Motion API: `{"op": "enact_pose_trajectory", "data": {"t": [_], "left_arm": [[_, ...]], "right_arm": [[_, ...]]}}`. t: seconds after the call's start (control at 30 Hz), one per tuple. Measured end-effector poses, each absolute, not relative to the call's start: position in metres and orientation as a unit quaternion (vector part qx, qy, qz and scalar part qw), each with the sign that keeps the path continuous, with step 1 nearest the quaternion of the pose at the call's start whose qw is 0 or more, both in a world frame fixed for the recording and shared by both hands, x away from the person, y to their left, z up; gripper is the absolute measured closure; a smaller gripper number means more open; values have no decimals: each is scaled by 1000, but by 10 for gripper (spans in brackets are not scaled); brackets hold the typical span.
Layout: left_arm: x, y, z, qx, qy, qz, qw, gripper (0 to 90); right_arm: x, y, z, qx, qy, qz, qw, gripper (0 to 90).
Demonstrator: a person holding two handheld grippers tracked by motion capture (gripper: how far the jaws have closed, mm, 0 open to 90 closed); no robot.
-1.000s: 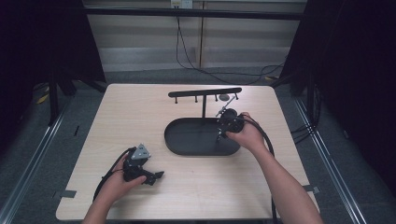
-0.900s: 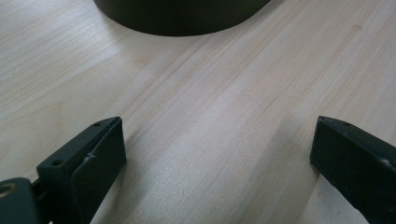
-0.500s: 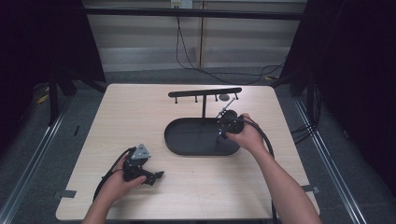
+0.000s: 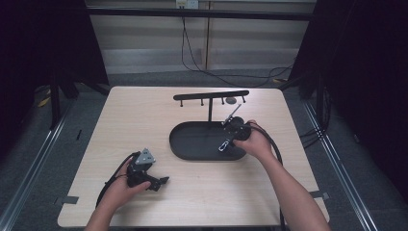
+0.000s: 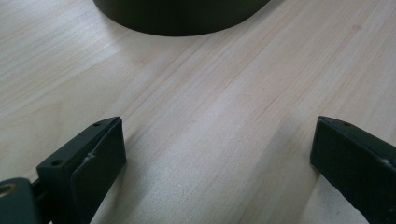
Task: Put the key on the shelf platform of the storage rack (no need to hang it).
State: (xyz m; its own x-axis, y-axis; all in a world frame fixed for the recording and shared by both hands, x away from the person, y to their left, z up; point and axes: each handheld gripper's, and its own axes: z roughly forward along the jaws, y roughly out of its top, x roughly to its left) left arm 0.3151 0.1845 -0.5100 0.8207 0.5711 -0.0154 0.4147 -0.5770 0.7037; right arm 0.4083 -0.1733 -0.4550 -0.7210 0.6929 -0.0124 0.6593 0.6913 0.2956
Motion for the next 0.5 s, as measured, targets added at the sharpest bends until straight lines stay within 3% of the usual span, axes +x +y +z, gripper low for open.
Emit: {"op": "enact_pose_trajectory", "data": {"t": [0.5], "left_arm": [[315,184,-510,882,279,106,365,30]], "right_arm": [[407,-173,-453,369,917,139,66,809]]}}
